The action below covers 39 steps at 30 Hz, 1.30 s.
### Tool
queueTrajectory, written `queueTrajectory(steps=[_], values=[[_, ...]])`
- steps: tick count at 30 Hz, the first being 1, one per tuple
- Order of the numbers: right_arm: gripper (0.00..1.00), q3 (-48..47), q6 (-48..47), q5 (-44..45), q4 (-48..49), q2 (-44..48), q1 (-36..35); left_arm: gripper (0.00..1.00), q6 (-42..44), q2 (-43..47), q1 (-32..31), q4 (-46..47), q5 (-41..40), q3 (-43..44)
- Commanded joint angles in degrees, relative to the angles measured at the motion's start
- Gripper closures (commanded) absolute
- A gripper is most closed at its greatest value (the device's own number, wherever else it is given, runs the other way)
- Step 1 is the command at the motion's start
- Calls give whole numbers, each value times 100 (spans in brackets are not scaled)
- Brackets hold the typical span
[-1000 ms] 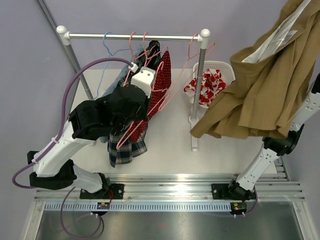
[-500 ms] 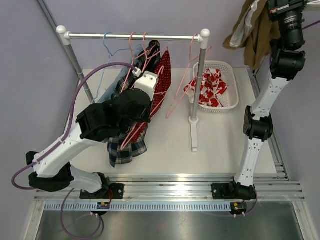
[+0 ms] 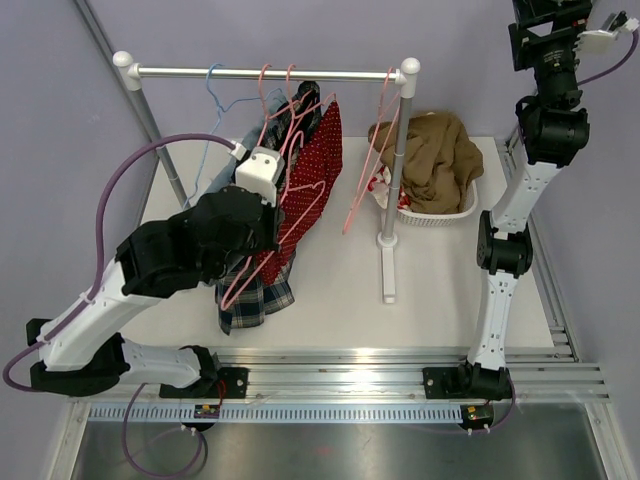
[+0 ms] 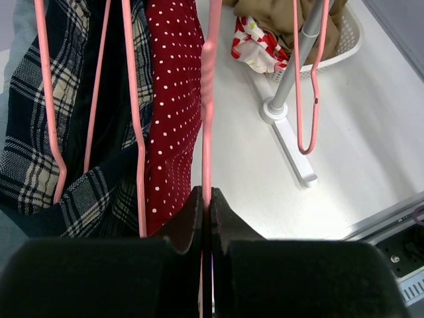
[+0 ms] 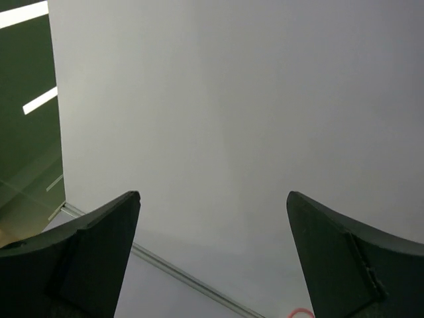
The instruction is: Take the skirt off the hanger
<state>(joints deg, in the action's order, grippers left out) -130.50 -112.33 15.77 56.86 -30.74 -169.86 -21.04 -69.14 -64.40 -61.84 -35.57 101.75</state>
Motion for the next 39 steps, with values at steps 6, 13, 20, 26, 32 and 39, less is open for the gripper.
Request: queueTrajectory(steps=[6,13,20,26,32,39], values=[[1,1877,-4042,-2183,3250,-63,-293,100,-173,393,7,305,164,-7],[1,1405,-3736,377,2684,-950,-557,100,-111,174,-46,146,191,441],[1,1623,-3463,2709,2199,-2022,-557,100,-138,200,-99,217,358,442],[1,1897,-270,4416,-1108,-2709,-548,100,-85,129,-160,322,454,433],[1,1211,4200,4909,-6133,-3297,-548,100,126,15,-239,392,691,468],[1,990,4899,6242,-5800,-4431,-539,100,232,-108,-327,568,780,416]])
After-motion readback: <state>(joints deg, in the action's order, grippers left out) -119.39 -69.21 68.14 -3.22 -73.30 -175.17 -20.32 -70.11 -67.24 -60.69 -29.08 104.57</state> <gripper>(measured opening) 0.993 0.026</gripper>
